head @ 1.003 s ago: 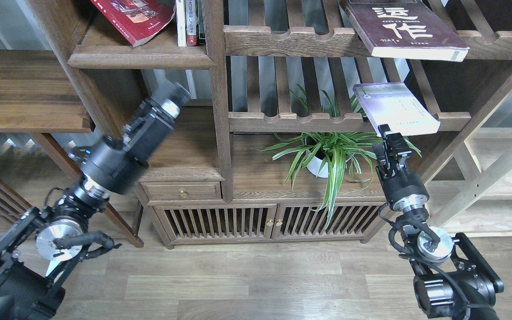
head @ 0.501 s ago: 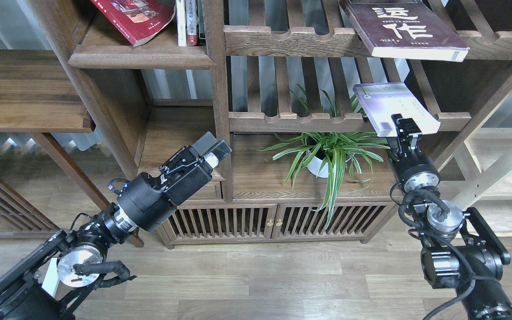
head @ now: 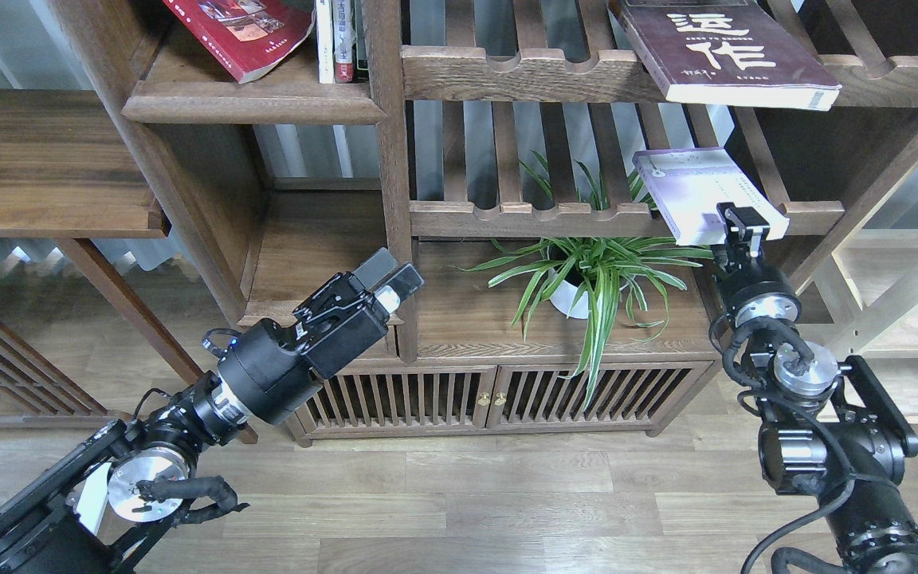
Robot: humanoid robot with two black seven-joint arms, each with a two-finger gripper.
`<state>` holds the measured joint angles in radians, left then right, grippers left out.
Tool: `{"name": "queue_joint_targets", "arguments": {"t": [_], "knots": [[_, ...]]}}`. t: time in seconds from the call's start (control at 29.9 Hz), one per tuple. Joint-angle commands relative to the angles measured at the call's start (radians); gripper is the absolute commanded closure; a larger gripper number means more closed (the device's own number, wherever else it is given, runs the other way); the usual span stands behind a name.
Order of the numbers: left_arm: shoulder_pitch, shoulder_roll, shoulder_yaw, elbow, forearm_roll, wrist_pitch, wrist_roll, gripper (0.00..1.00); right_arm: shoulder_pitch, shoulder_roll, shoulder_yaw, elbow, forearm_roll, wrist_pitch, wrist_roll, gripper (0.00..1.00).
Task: Organize books on shelf
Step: 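Tilt the white book off the shelf with the right gripper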
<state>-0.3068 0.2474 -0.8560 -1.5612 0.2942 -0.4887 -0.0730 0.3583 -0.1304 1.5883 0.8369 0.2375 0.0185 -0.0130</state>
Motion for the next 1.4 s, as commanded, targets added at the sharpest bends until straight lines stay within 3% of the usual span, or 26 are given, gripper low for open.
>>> {"name": "queue_joint_targets", "arguments": {"t": [0.0, 0.23, 0.47, 0.7, 0.8, 1.37], "knots": [[-0.002, 0.000, 0.000, -0.007, 0.002, 0.000, 0.007, 0.01, 0.001, 0.006, 0.022, 0.001, 0.020, 0.001, 0.002, 0.73], [-0.002, 0.001, -0.001, -0.008, 0.002, 0.000, 0.007, 0.01, -0.010, 0.011, 0.027, 0.011, 0.083, 0.047, 0.014, 0.94], [0.006, 0.000, -0.005, 0.009, -0.004, 0.000, 0.006, 0.01, -0.079, 0.012, 0.027, 0.036, 0.120, 0.175, 0.011, 0.96], [0.057, -0.013, 0.000, 0.032, -0.118, 0.000, 0.010, 0.03, -0.206, 0.011, -0.005, 0.080, 0.172, 0.446, -0.001, 0.97], [0.060, -0.014, 0.011, 0.046, -0.220, 0.000, 0.016, 0.03, -0.235, 0.009, -0.033, 0.102, 0.174, 0.470, 0.001, 0.97], [0.049, -0.025, 0.083, 0.112, -0.644, 0.000, 0.212, 0.03, -0.380, -0.002, -0.313, 0.284, 0.175, 0.470, 0.001, 0.97]]}}
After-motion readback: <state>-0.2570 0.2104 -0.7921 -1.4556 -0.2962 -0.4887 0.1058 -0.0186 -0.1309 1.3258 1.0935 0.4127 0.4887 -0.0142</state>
